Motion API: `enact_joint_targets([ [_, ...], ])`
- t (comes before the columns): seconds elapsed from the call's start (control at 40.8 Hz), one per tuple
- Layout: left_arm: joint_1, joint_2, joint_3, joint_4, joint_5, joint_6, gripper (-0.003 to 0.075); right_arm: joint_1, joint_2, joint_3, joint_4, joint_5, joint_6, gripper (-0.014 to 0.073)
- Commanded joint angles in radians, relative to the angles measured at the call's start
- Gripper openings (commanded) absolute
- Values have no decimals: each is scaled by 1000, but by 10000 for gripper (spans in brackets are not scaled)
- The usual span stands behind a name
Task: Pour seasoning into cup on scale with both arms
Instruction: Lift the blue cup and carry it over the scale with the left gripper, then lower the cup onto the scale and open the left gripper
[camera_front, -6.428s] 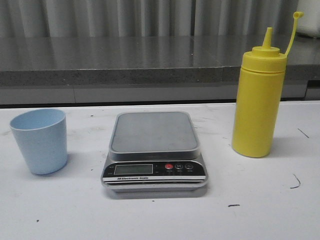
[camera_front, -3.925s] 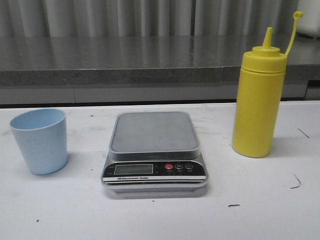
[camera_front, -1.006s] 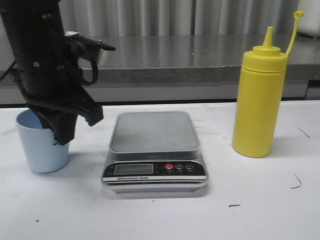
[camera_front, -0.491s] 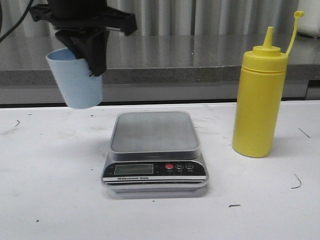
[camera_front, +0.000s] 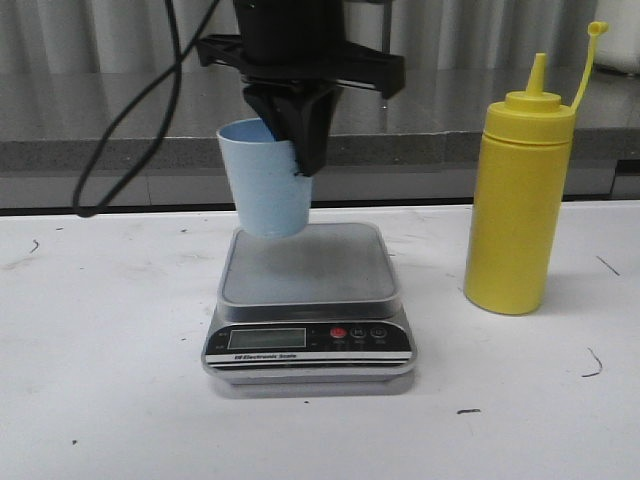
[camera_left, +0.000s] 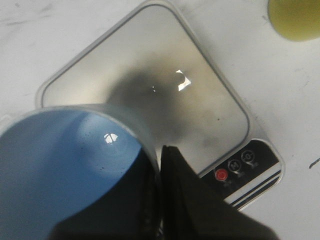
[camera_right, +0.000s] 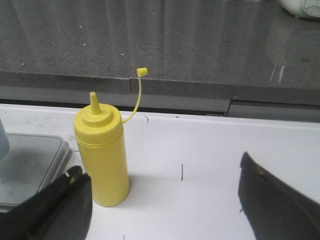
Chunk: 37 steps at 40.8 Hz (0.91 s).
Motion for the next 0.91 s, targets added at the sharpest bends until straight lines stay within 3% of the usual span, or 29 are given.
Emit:
enact_joint_targets([
  [0.0, -20, -26, -60, -1, 29, 5, -20, 3, 11, -37, -2, -78, -3, 614],
  [0.466, -25, 12, -65, -1, 25, 5, 3, 3, 11, -37, -2, -77, -3, 614],
  [0.785, -25, 12, -65, -1, 25, 5, 262, 3, 11, -37, -2, -77, -3, 614],
  [0.883, -25, 12, -65, -1, 25, 9, 393, 3, 11, -37, -2, -77, -3, 614],
])
